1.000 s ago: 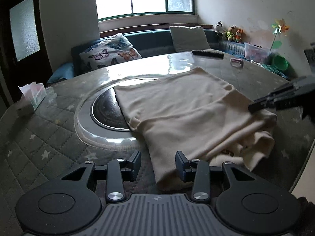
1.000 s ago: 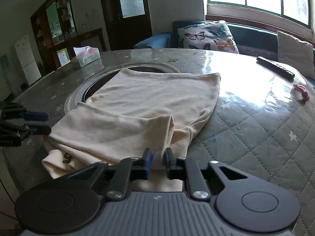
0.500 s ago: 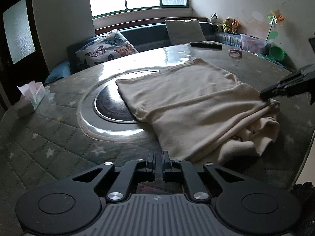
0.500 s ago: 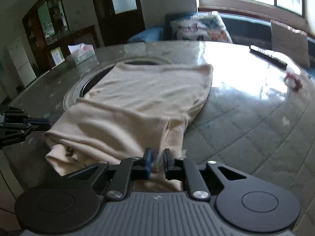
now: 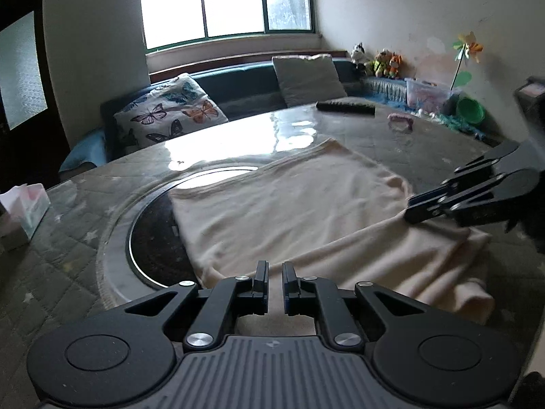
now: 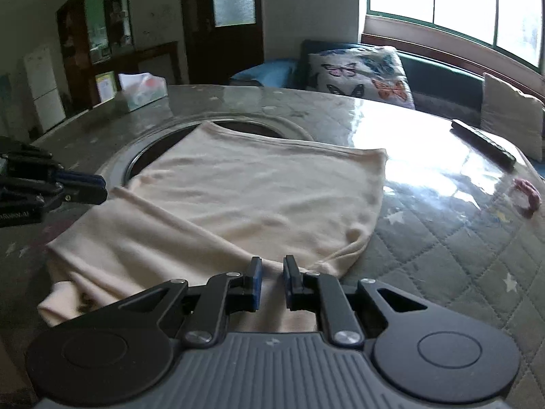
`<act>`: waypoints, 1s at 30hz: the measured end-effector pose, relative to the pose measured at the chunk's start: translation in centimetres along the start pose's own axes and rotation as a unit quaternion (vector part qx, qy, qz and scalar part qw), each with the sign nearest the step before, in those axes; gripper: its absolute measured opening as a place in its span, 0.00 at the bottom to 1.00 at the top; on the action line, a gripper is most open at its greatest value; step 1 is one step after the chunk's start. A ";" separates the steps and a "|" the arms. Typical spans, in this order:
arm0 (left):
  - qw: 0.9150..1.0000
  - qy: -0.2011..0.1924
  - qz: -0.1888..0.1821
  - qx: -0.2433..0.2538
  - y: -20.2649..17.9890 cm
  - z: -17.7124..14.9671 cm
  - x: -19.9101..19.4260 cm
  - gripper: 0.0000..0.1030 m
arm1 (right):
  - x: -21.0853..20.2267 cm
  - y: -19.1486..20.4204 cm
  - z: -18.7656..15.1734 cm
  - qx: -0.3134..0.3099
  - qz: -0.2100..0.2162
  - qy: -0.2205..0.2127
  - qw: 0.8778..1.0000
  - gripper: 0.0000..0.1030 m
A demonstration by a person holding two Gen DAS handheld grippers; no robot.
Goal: Fold clothes
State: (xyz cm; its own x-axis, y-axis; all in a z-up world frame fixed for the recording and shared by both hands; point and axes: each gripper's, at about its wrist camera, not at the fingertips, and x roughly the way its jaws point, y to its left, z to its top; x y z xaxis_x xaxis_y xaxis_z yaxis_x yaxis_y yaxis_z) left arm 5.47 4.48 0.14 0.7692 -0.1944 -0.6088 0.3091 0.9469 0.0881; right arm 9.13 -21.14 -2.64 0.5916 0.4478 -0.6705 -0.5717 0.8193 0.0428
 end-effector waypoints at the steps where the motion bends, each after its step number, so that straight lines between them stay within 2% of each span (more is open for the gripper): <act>1: 1.000 0.006 0.002 0.000 0.0 0.0 0.5 0.10 | -0.1 -0.1 0.0 0.002 -0.002 0.000 1.000 0.11; 3: 1.000 0.004 -0.005 0.004 -0.2 0.2 0.5 0.10 | -0.7 0.1 0.1 -0.004 -0.006 -0.004 1.000 0.12; 5: 1.000 -0.005 -0.017 0.011 -0.7 0.5 0.4 0.10 | -1.5 0.6 0.2 -0.021 0.001 -0.012 1.000 0.17; 11: 0.998 -0.008 -0.060 0.036 -3.0 1.8 1.5 0.10 | -1.1 4.2 0.0 -0.101 0.052 -0.006 0.994 0.25; 15: 0.996 0.004 -0.078 0.049 -4.0 2.0 2.7 0.10 | -0.7 5.4 -0.6 -0.135 0.065 0.015 0.989 0.25; 21: 0.995 0.022 -0.088 0.041 -3.7 1.7 4.3 0.10 | -2.7 6.2 -1.0 -0.172 0.110 0.022 0.979 0.26; 23: 0.995 0.023 -0.092 0.036 -3.6 1.9 4.4 0.10 | -2.9 6.1 -0.6 -0.167 0.120 0.011 0.979 0.41; 26: 0.995 0.023 -0.093 0.034 -3.4 2.0 4.5 0.10 | -1.8 5.8 -0.1 -0.143 0.129 0.003 0.981 0.43; 30: 0.995 0.024 -0.090 0.033 -3.3 1.9 4.4 0.10 | -0.2 5.5 0.0 -0.113 0.158 0.023 0.981 0.43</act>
State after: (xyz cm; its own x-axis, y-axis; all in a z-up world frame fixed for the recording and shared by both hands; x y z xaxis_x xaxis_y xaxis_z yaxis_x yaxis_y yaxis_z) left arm 8.92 0.05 -1.35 0.6715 -0.3456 -0.6555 0.4764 0.8789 0.0247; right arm 5.85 -16.70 -2.32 0.3407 0.6456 -0.6835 -0.8372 0.5391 0.0919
